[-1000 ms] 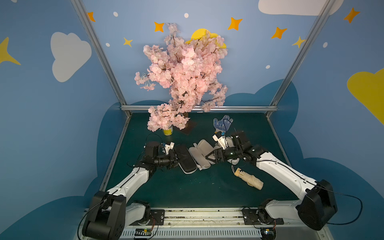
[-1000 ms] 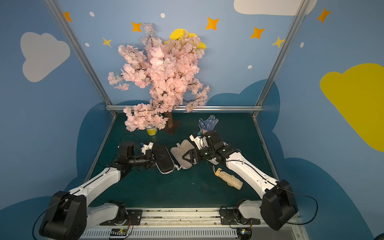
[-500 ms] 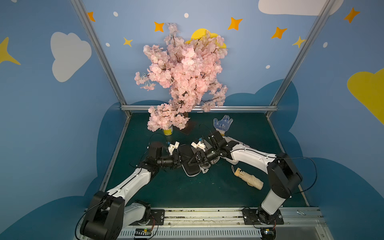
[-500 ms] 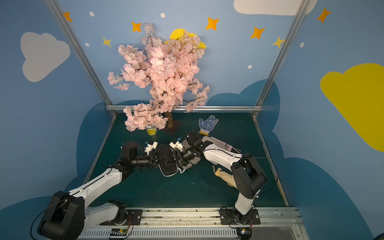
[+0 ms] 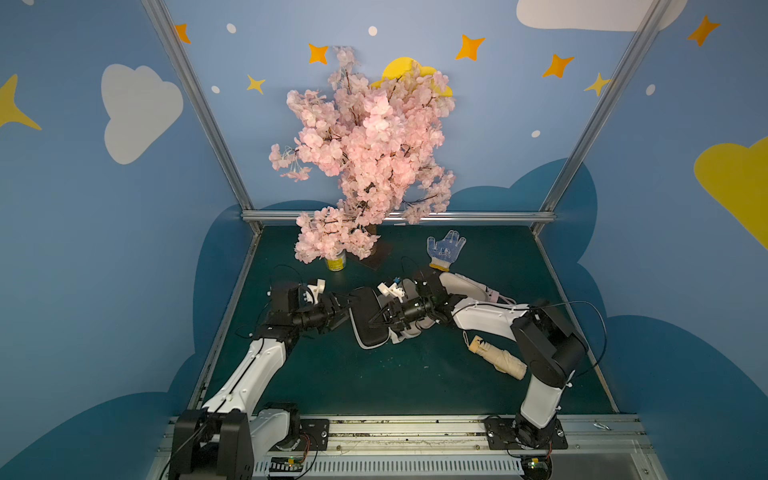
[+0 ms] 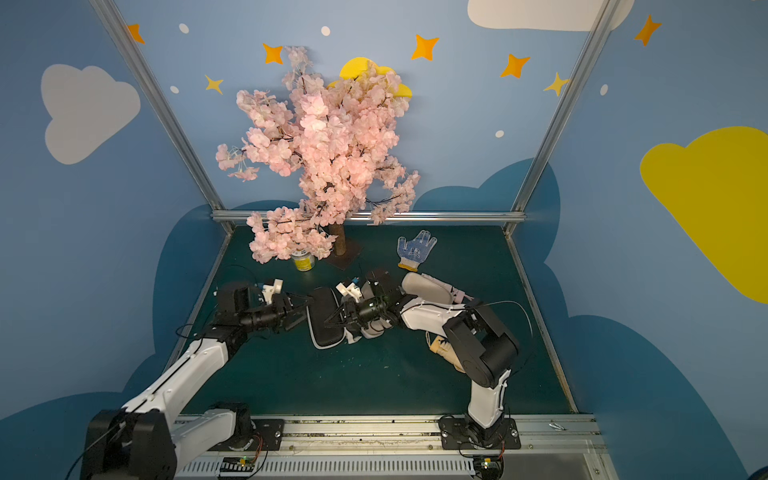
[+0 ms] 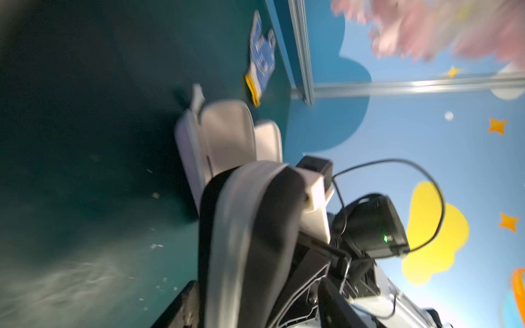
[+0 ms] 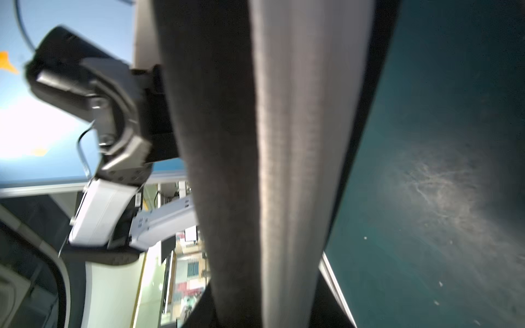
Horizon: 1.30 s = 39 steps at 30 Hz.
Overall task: Put umbrellas into zippered umbrella sleeves
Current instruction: Place the umbrella sleeve at the center of the board, then move the umbrella to the center of the board.
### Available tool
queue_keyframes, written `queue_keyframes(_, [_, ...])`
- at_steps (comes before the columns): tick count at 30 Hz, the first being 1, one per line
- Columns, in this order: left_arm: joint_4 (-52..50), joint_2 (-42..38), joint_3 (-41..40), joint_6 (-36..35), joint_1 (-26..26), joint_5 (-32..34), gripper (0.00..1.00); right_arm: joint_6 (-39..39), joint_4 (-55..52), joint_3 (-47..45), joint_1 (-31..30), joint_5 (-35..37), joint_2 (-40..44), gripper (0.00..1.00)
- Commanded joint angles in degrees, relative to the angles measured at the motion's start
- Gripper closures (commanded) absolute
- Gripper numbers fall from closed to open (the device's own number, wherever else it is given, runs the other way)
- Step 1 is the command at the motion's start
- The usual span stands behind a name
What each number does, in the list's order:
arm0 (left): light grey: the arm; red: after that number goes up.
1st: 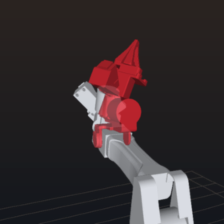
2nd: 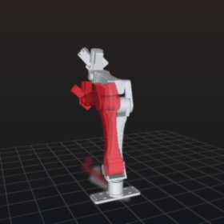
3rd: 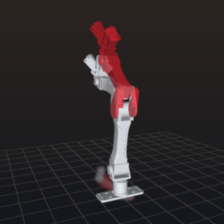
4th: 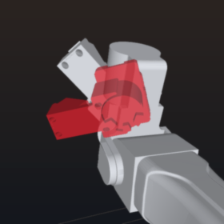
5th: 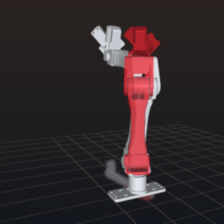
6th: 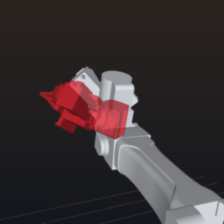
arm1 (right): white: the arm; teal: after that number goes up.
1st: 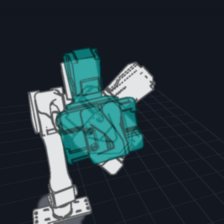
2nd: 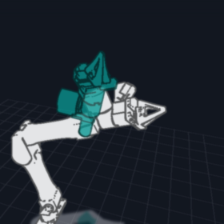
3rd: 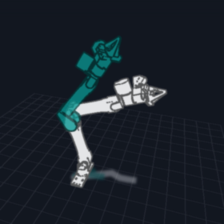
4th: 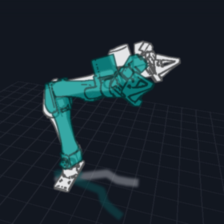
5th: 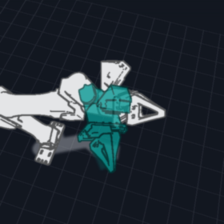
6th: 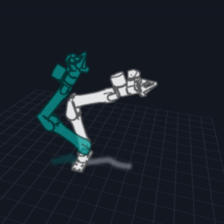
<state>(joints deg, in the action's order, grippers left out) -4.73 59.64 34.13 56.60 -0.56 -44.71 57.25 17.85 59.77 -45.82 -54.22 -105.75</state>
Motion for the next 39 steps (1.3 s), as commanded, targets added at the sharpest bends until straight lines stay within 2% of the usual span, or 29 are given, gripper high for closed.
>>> queue_keyframes(1, [-22.6,-6.4,7.7,-9.9,-6.1,14.2,0.31,7.5,1.2,2.5,-3.0,11.1,-4.1,0.85])
queue_keyframes(3, [-30.5,-8.5,11.1,-14.0,-8.2,21.4,0.31,10.2,-0.6,5.9,-5.7,17.3,-7.2,0.83])
queue_keyframes(5, [-33.7,-9.6,13.2,-15.7,-8.4,24.3,0.32,12.8,-3.0,10.5,-8.2,21.7,-11.4,0.82])
queue_keyframes(10, [-31.2,-10.0,12.9,-13.6,-8.2,18.1,0.33,18.0,-7.8,26.0,-13.6,26.6,-23.2,0.80])
queue_keyframes(13, [-30.4,-10.7,12.5,-12.4,-8.0,17.1,0.33,20.3,-12.5,32.8,-14.8,27.7,-27.6,0.68])
queue_keyframes(15, [-30.6,-11.1,12.7,-12.3,-7.9,16.8,0.32,20.9,-14.0,33.2,-14.8,28.2,-27.8,0.54])
queue_keyframes(17, [-30.8,-11.2,13.2,-12.6,-7.7,16.5,0.32,18.4,-16.6,32.4,-14.5,28.7,-25.5,0.41])
queue_keyframes(20, [-31.1,-11.0,14.1,-12.8,-7.1,16.8,0.31,9.3,-24.1,31.7,-14.1,28.7,-19.9,0.24])
queue_keyframes(23, [-31.4,-10.1,15.3,-13.2,-5.7,18.3,0.30,-1.4,-36.5,30.9,-12.6,28.1,-13.7,0.20])
queue_keyframes(25, [-31.9,-9.0,16.3,-13.8,-3.2,21.0,0.29,-6.3,-41.3,27.2,-10.9,27.6,-9.0,0.20])
queue_keyframes(28, [-31.3,-7.2,16.5,-13.9,3.5,26.9,0.28,-15.2,-47.8,20.7,-7.0,28.5,0.6,0.20])
queue_keyframes(32, [-27.3,-3.1,14.2,-11.0,16.3,34.4,0.24,-30.5,-67.3,18.1,-1.0,36.4,12.4,0.20])
queue_keyframes(36, [-19.5,5.0,12.3,-7.2,28.0,37.6,0.20,-35.0,-80.9,12.6,5.8,48.6,19.1,0.19])
queue_keyframes(39, [-14.3,12.6,13.2,-6.2,34.3,38.1,0.19,-33.8,-84.2,7.4,11.0,51.6,23.5,0.17])
